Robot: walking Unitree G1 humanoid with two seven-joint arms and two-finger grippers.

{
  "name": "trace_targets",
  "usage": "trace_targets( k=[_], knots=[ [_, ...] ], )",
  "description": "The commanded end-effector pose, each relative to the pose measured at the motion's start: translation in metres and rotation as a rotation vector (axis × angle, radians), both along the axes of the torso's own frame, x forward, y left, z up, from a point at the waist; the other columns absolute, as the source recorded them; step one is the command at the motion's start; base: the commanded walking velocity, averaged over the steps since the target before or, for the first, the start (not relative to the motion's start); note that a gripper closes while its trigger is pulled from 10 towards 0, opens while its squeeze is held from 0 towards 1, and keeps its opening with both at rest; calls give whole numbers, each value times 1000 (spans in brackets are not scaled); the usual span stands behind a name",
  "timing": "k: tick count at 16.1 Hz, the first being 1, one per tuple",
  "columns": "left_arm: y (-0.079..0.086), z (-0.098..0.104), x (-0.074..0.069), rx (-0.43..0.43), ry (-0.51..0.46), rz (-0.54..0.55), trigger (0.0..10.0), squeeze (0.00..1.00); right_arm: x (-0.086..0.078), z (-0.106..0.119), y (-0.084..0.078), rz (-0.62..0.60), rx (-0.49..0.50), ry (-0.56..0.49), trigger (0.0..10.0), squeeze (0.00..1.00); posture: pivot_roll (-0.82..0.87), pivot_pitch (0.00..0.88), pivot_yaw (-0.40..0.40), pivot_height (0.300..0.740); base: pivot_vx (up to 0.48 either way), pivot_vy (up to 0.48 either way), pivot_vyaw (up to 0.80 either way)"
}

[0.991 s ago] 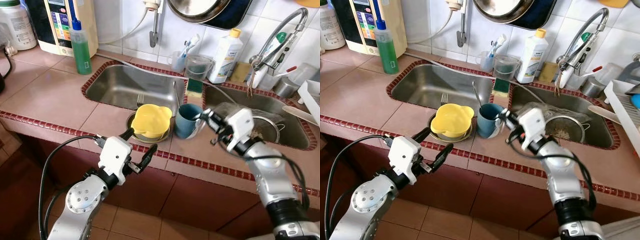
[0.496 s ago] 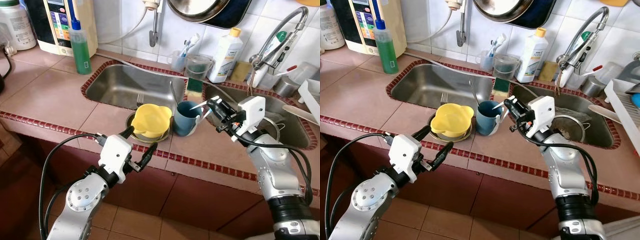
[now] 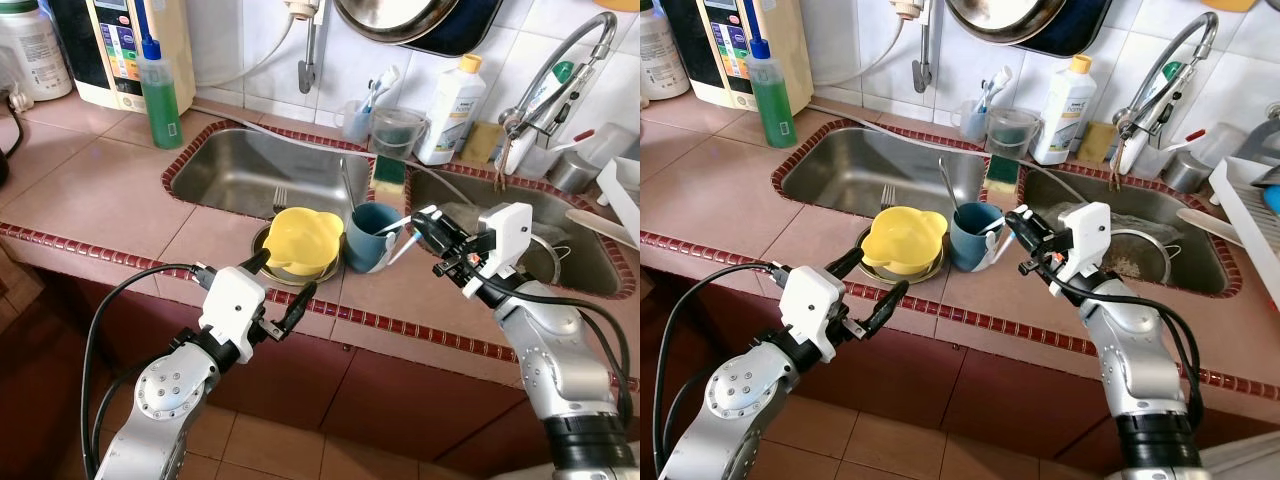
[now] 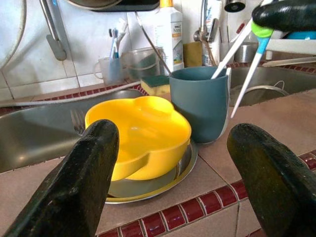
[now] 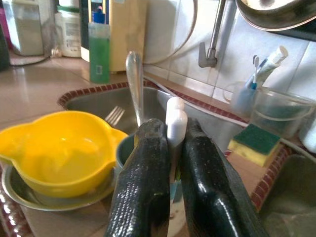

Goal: Kitchen organization

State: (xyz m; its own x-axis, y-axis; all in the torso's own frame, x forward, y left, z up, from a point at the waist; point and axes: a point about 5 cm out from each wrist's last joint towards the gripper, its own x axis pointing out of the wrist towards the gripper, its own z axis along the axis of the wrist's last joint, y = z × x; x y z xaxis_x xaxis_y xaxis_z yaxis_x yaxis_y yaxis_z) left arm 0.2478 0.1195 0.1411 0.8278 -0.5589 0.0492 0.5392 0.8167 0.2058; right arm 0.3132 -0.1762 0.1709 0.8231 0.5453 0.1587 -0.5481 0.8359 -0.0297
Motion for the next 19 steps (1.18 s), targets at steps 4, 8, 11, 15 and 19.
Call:
trace_targets(
  k=[4, 8, 11, 15, 19],
  knots=[
    [-5, 1, 1, 3, -9, -17, 10000, 0, -6, 13, -4, 21, 43, 19, 10000, 0, 40, 0, -113, 732, 0, 0, 0],
    [-6, 0, 1, 2, -8, -19, 10000, 0, -12, 19, -4, 51, 86, 57, 10000, 0, 40, 0, -114, 732, 0, 0, 0],
    [-6, -1, 1, 3, -8, -19, 10000, 0, -13, 28, -5, 58, 137, 62, 10000, 0, 42, 0, -114, 732, 0, 0, 0],
    [-7, -1, 1, 4, -6, -22, 10000, 0, -11, 49, -11, 53, 140, 34, 10000, 0, 35, 0, -111, 732, 0, 0, 0],
    [-7, -1, 3, 3, -9, -18, 10000, 0, -12, 65, -15, 45, 131, 13, 10000, 0, 31, 0, -110, 732, 0, 0, 0]
  ],
)
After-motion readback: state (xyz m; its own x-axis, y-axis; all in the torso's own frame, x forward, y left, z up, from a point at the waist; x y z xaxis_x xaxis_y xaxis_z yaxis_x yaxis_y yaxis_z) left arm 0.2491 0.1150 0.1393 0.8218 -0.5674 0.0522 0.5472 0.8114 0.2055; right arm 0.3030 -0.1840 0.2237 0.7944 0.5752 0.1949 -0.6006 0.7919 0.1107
